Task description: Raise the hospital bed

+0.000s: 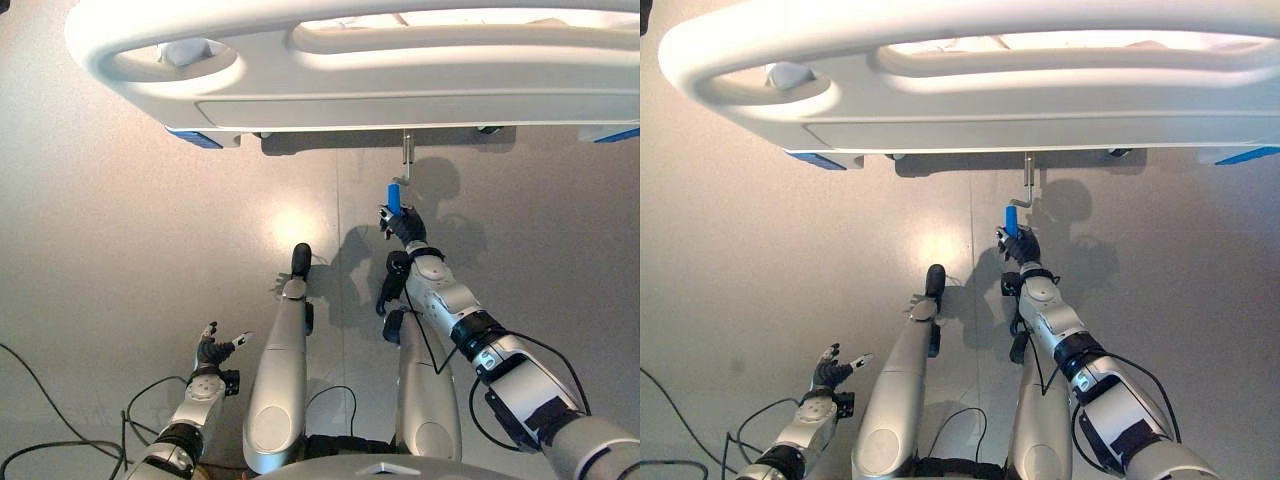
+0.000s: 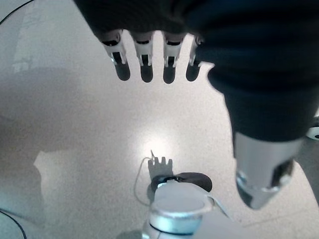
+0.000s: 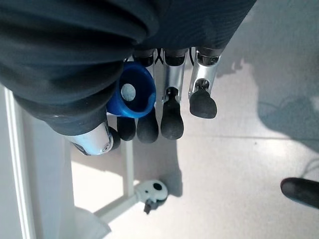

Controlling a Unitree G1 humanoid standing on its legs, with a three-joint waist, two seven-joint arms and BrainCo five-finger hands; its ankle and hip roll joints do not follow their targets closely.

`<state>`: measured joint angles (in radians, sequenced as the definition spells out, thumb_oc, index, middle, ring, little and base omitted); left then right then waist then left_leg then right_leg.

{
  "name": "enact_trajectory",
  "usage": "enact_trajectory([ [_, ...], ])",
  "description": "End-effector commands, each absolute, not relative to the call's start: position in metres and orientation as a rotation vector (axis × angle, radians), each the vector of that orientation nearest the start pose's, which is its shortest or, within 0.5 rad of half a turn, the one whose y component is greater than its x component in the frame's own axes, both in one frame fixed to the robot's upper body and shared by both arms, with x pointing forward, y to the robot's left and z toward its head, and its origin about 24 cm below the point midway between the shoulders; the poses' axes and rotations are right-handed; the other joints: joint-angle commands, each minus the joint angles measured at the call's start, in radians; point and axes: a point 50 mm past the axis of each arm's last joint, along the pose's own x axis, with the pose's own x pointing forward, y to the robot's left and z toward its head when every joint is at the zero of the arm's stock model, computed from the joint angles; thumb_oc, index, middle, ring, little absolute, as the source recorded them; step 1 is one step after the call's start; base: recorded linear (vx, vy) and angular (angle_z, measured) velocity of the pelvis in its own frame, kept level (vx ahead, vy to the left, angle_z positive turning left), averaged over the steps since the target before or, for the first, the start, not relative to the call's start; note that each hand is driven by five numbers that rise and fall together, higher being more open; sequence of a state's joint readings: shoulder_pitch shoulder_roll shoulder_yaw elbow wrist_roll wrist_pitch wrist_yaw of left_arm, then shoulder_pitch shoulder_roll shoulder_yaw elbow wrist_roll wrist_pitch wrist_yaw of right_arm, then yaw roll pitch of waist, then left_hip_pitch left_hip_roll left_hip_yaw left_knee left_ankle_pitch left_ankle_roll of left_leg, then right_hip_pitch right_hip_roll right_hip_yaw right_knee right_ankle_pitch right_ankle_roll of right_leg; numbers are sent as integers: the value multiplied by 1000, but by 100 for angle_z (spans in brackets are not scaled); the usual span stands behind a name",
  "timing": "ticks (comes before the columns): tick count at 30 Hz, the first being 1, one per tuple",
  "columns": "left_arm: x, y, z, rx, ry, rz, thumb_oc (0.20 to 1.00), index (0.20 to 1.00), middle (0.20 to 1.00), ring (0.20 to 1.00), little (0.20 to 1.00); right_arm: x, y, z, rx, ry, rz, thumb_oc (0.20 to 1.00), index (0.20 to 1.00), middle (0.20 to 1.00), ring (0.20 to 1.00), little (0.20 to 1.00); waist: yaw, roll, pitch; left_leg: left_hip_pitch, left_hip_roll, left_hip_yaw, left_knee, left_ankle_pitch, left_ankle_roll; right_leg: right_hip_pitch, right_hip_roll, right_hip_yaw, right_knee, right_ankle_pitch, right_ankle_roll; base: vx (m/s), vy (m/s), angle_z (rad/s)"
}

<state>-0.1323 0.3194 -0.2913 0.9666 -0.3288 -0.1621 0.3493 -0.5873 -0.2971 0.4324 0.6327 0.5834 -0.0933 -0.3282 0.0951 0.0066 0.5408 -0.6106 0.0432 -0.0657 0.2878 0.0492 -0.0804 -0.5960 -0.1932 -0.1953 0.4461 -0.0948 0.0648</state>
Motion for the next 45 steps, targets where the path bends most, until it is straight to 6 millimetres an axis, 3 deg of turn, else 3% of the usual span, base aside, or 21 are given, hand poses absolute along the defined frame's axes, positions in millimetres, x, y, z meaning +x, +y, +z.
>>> enact_trajectory([
  [1, 179, 242, -113, 268, 732, 364, 1000, 1000, 1000, 1000, 1000, 354, -144, 196, 221, -531, -9, 200, 200, 200, 200, 200, -27, 1, -21, 65, 8, 10, -9, 3, -33, 54, -31, 63, -38, 68, 93, 0, 0, 0],
  [11, 176, 245, -113, 242, 733, 386, 1000, 1000, 1000, 1000, 1000, 348, -194, 190, 188, -540, -189, 200, 200, 200, 200, 200, -40, -7, -21, 133, 18, 15, -39, 5, -36, 104, -19, 70, -59, 70, 95, 26, -14, -2],
  [17, 176, 244, -112, 243, 725, 378, 1000, 1000, 1000, 1000, 1000, 345, -204, 197, 186, -575, -220, 200, 200, 200, 200, 200, -39, -5, -21, 140, 18, 12, -32, 0, -36, 113, -21, 69, -54, 64, 96, 5, -2, -1],
  [32, 177, 246, -110, 253, 708, 372, 1000, 1000, 1000, 1000, 1000, 346, -254, 252, 34, -700, -425, 200, 200, 200, 200, 200, -28, -21, -21, 60, 14, -3, -1, -2, -38, 57, -25, 59, -49, 73, 97, 2, -3, 2],
  [40, 173, 250, -110, 261, 710, 379, 1000, 1000, 1000, 1000, 1000, 348, -283, 270, -93, -676, -529, 200, 200, 200, 200, 200, -23, -44, -21, 8, 15, -5, 30, -17, -37, 15, -24, 59, -39, 73, 98, 0, 0, 0],
  [45, 174, 253, -107, 254, 692, 382, 1000, 1000, 1000, 1000, 1000, 350, -304, 294, -204, -656, -583, 200, 200, 200, 200, 200, -21, -58, -21, -36, 18, -8, 48, -20, -41, -21, -24, 58, -35, 72, 97, 0, 0, 0],
])
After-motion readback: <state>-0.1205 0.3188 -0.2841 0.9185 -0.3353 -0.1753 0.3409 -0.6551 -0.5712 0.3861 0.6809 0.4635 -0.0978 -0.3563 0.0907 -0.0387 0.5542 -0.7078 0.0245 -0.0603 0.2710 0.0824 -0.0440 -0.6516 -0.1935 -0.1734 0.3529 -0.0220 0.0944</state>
